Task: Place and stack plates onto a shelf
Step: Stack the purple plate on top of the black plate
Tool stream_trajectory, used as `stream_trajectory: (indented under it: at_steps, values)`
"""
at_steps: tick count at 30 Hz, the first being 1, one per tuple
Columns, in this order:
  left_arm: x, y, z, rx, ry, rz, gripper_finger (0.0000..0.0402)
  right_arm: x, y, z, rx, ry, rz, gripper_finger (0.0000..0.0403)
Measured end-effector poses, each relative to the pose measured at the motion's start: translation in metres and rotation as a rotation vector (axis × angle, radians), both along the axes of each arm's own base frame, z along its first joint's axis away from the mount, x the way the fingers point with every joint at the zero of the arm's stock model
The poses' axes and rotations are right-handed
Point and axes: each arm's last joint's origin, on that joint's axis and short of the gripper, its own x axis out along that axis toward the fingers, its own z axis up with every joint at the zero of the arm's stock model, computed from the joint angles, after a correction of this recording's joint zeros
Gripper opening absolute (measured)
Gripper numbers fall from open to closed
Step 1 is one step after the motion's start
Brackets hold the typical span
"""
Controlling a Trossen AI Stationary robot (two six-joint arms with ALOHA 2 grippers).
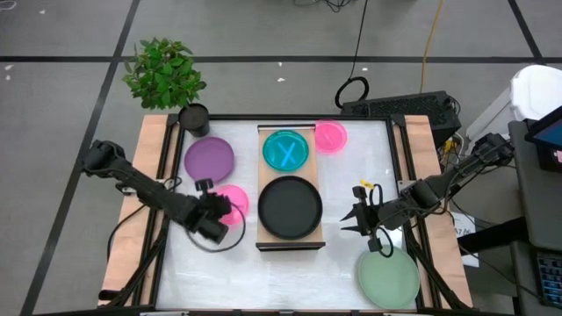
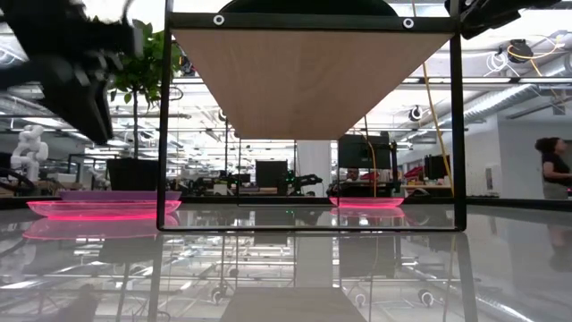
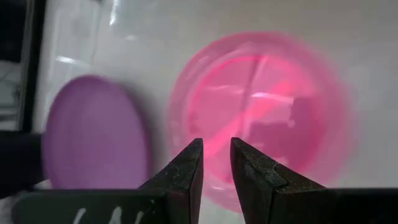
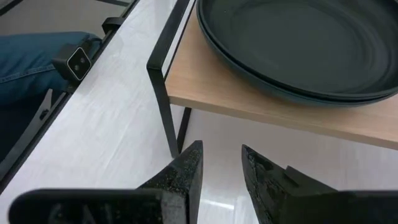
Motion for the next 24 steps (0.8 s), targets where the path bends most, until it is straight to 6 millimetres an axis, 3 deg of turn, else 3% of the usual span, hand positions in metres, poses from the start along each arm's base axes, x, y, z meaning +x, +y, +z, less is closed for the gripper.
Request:
stream_trajectory:
  at_steps: [9, 24]
  values:
    - [-0.009, 0.049, -0.033, 0.021, 0.209, 0.074, 0.0088, -0.001, -0.001, -0.001, -0.009, 0.012, 0.001, 0.0093]
    - [-0.005, 0.082, -0.04, -0.073, 0.254, 0.14, 0.0088, -0.001, -0.001, -0.002, -0.015, 0.02, 0.002, 0.0093]
